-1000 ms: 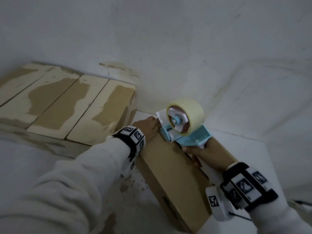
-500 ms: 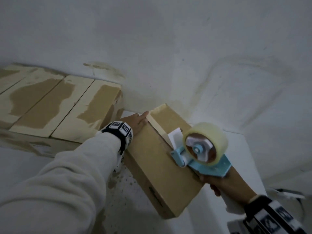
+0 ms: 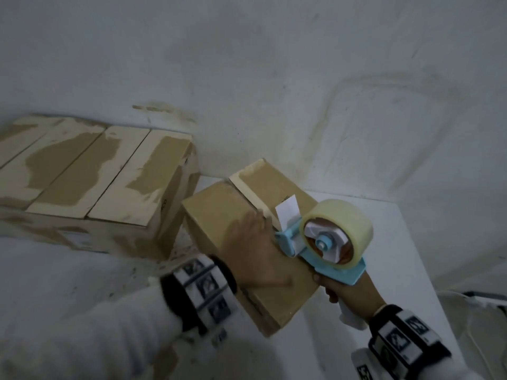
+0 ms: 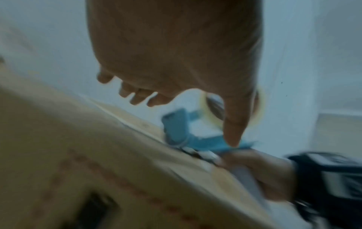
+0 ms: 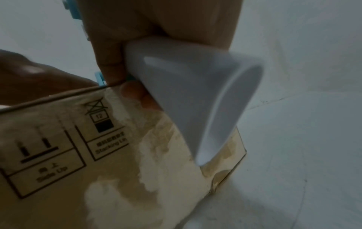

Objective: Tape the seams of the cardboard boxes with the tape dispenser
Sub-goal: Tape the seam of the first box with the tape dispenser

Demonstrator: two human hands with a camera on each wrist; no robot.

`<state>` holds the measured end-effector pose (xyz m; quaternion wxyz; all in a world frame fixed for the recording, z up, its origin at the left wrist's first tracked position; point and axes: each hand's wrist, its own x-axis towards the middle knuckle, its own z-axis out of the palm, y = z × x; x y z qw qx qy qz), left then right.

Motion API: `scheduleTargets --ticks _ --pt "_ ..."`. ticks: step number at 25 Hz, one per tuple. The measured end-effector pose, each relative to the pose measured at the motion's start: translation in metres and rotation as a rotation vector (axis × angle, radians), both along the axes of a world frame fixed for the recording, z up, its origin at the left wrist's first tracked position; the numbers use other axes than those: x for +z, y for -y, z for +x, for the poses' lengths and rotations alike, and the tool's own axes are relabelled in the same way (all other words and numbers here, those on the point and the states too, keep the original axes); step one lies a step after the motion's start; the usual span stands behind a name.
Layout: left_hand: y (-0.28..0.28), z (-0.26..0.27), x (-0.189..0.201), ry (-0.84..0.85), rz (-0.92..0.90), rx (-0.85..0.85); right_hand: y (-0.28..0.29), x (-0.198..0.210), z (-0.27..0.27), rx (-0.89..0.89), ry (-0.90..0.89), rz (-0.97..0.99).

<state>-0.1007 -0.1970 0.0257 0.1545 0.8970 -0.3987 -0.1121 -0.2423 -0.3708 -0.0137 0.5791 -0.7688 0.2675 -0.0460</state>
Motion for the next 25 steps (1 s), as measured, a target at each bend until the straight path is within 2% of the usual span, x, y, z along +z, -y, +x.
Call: scheduleTargets --ticks 2,5,11,14,18,20,23,25 --pt "0.009 -0.045 -0.021 -0.088 0.102 0.055 -0.002 0.000 -0.001 -0.014 0.025 0.052" --pt "0.028 -0.060 -0.043 -0.088 0.129 0.215 -0.002 0.001 0.001 -0.075 0.046 0.153" --pt "0.035 -0.056 -0.045 -0.007 0.091 0.292 0.011 0.013 0.009 -0.007 0.010 0.006" --pt "0.038 -0.054 -0.046 0.032 0.107 0.321 0.020 0.022 -0.017 0.011 -0.030 -0.074" --pt "0.038 -0.062 -0.041 0.083 0.155 0.328 0.026 0.022 -0.069 -0.090 0.023 0.096" --pt "0.041 -0.067 -0.031 0.131 0.160 0.250 0.026 0.018 -0.081 -0.102 0.026 0.127" --pt "0.051 -0.069 -0.017 0.296 0.221 -0.053 0.027 0.012 -0.081 -0.097 0.028 0.161" --pt "0.055 -0.065 -0.015 0.329 0.265 -0.191 0.029 0.010 -0.081 -0.053 0.001 0.118"
